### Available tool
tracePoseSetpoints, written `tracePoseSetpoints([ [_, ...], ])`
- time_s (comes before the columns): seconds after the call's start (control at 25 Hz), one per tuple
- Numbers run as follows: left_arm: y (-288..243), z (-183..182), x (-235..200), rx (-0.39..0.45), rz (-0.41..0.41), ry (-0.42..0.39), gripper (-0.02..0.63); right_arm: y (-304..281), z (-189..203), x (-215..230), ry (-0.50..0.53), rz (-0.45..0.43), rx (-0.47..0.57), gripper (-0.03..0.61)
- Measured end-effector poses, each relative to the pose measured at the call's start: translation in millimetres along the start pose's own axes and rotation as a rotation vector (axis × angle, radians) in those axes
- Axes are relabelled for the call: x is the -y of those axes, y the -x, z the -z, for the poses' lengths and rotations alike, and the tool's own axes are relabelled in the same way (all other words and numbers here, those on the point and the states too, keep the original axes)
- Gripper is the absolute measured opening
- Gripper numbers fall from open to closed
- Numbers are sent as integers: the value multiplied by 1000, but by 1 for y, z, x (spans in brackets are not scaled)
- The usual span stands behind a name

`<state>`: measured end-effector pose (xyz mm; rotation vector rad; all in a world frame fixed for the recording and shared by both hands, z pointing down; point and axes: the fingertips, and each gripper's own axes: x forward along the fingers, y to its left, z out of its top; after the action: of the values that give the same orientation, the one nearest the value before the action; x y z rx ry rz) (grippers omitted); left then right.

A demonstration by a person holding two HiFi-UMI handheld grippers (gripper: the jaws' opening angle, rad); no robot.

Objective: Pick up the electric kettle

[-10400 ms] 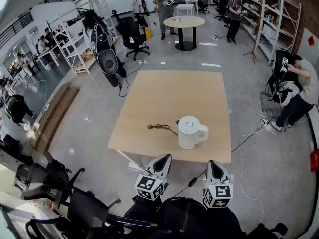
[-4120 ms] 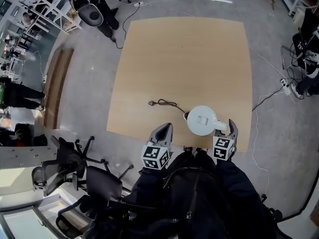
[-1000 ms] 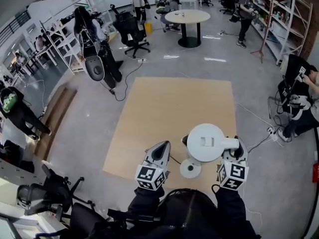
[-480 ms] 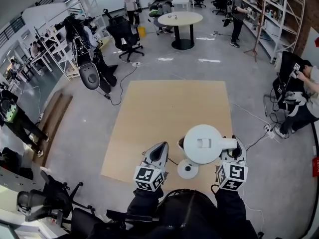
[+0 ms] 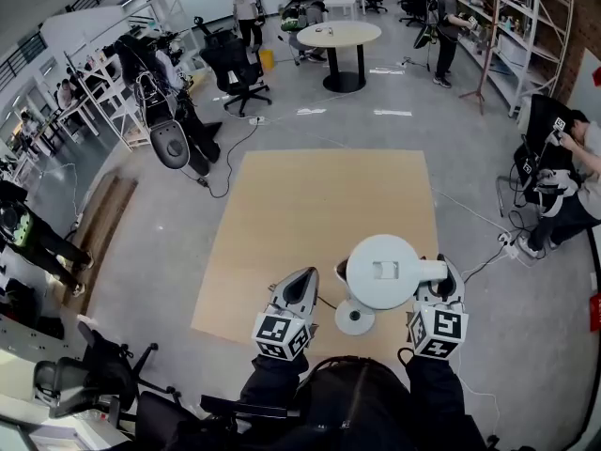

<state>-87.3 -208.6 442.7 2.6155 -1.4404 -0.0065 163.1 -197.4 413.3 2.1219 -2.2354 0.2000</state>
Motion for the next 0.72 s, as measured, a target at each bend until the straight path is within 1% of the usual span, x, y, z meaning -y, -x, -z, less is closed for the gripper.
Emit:
tracePoseSetpoints([
  [0.72,3,1,2,-4,-8,7,-6,4,3,3,1,-2,-3,137],
])
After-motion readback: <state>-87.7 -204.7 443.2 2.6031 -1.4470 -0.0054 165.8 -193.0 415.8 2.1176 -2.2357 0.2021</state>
